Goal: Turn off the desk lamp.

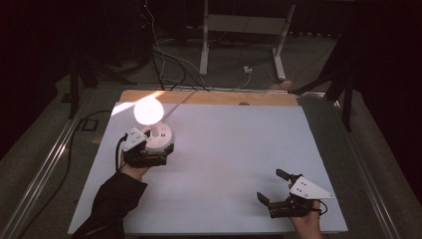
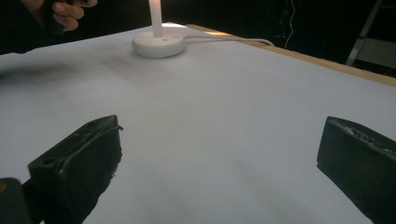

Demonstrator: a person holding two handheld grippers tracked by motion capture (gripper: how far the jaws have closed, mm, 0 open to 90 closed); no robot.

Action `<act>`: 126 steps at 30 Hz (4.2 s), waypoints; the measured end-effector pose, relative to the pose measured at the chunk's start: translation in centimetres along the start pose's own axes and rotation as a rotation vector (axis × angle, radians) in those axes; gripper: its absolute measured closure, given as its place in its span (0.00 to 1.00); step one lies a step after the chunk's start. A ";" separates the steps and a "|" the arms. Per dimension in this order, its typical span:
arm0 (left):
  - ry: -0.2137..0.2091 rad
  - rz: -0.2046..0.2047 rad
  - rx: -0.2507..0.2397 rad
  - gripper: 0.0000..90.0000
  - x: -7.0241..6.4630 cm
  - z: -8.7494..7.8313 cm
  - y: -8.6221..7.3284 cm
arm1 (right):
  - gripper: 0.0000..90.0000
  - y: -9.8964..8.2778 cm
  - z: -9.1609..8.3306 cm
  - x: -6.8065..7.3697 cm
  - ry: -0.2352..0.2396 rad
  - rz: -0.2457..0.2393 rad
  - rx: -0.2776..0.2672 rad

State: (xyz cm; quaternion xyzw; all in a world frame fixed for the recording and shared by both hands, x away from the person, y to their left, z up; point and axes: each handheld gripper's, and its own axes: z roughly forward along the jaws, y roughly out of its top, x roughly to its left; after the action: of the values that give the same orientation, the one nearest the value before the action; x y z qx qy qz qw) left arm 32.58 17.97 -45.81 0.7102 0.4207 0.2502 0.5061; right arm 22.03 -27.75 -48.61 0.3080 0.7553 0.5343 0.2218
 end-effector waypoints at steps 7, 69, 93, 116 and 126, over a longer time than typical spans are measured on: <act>0.035 0.011 0.035 0.09 0.0 0.9 -0.1 | 0.00 0.0 0.0 -0.1 0.000 0.005 -0.001; 0.189 0.034 0.209 1.00 2.4 5.3 -3.2 | 0.00 -0.1 0.1 0.0 0.014 0.007 0.008; 0.188 0.042 0.229 1.00 2.8 5.6 -3.6 | 0.00 -0.1 0.2 0.0 0.018 0.008 0.015; 0.181 0.053 0.212 1.00 2.7 5.2 -2.6 | 0.00 -0.1 0.1 0.0 0.015 0.006 0.012; 0.183 0.047 0.228 1.00 2.9 5.4 -3.1 | 0.00 -0.1 0.1 0.0 0.016 0.006 0.013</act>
State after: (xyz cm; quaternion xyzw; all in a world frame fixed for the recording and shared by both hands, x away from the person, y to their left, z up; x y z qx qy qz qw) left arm 37.29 18.11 -50.88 0.7470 0.4739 0.2763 0.3756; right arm 22.10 -27.70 -48.72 0.3073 0.7597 0.5325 0.2120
